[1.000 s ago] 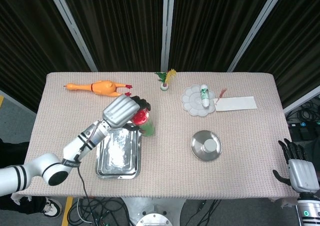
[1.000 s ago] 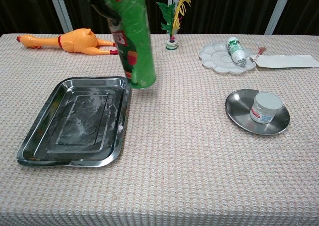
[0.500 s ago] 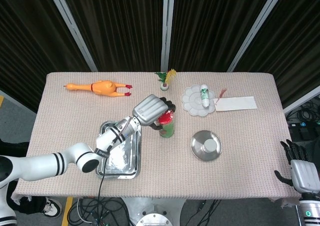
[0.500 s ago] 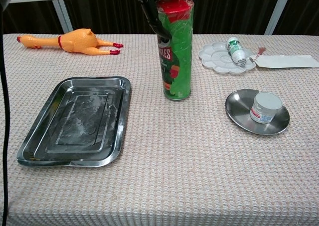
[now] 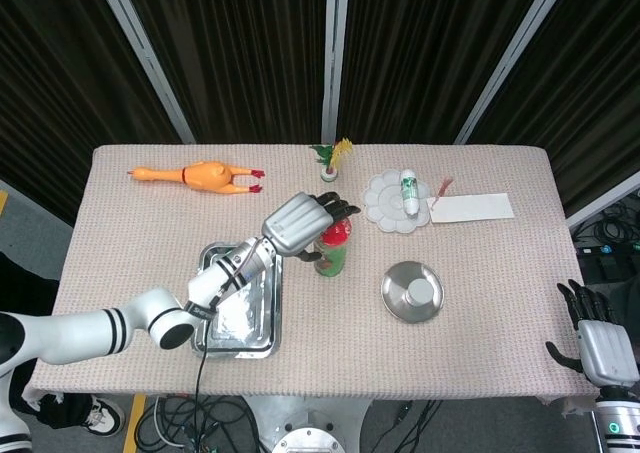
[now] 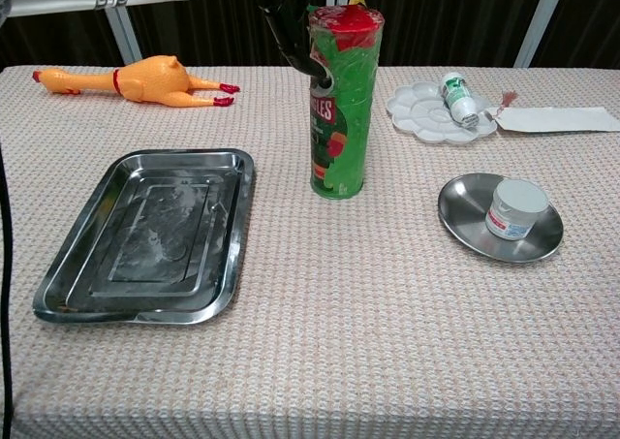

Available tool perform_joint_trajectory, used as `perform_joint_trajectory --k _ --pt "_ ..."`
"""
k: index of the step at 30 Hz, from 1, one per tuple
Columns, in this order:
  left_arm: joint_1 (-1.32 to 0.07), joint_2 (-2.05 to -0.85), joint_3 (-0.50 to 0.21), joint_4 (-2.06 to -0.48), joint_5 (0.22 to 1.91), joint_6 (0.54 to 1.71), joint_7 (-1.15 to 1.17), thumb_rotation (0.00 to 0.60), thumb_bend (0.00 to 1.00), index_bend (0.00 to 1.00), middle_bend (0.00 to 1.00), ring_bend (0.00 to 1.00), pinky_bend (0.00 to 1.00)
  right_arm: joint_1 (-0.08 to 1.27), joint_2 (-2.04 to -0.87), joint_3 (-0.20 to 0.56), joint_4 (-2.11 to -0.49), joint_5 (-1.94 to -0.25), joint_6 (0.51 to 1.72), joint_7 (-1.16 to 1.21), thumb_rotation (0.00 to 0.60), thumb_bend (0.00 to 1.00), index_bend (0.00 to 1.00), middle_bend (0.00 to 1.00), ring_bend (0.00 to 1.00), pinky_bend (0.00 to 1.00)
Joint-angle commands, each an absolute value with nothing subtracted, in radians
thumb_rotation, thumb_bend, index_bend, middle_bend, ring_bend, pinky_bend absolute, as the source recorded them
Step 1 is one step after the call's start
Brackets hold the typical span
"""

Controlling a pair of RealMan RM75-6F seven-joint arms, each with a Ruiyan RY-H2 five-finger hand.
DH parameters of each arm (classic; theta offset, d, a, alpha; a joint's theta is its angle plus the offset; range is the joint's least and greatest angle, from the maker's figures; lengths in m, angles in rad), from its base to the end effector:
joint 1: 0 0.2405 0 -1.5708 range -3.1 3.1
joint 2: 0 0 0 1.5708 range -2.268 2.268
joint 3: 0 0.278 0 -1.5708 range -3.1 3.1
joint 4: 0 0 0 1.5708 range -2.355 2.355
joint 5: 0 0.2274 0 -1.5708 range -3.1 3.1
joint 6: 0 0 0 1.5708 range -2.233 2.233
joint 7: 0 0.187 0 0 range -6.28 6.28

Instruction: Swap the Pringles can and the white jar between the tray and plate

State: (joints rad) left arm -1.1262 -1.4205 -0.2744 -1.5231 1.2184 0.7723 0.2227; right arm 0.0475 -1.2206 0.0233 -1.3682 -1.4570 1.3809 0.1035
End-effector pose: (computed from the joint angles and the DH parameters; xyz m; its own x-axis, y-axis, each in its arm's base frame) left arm 0.0294 0.4384 -0.0172 0.5238 0.1093 0.8448 0.6122 -0.7379 -0.2841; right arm -0.4059 -0.2078 0.1273 0.4154 -0.1323 0.9000 -0.8989 0.0920 0.4284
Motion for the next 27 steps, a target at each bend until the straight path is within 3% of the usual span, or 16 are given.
perform_joint_trajectory --k 1,8,15,19,27 --pt "-1.118 -1.402 -0.274 -1.538 1.211 0.782 0.226 0.600 0.13 0.12 0.14 0.11 0.49 0.049 -1.221 0.022 -1.370 -1.459 1.379 0.102 0.600 0.18 0.00 0.00 0.00 0.00" --pt "-1.005 -1.269 -0.229 -1.661 1.186 0.895 0.273 0.600 0.13 0.12 0.14 0.11 0.48 0.083 -1.213 0.019 -1.412 -1.497 1.358 0.055 0.600 0.18 0.00 0.00 0.00 0.00" --pt "-0.741 -1.164 -0.079 -1.735 1.199 1.139 0.272 0.600 0.11 0.13 0.15 0.11 0.41 0.196 -1.185 0.037 -1.509 -1.557 1.261 -0.065 0.600 0.18 0.00 0.05 0.00 0.05" --pt "-0.585 -1.167 -0.009 -1.683 1.276 1.300 0.177 0.600 0.11 0.14 0.15 0.10 0.36 0.280 -1.187 0.063 -1.574 -1.552 1.166 -0.170 0.600 0.18 0.00 0.12 0.03 0.16" --pt "-0.382 -1.261 0.083 -1.565 1.435 1.530 0.133 0.600 0.10 0.14 0.15 0.10 0.34 0.386 -1.254 0.097 -1.620 -1.444 1.018 -0.361 0.600 0.18 0.01 0.16 0.07 0.22"
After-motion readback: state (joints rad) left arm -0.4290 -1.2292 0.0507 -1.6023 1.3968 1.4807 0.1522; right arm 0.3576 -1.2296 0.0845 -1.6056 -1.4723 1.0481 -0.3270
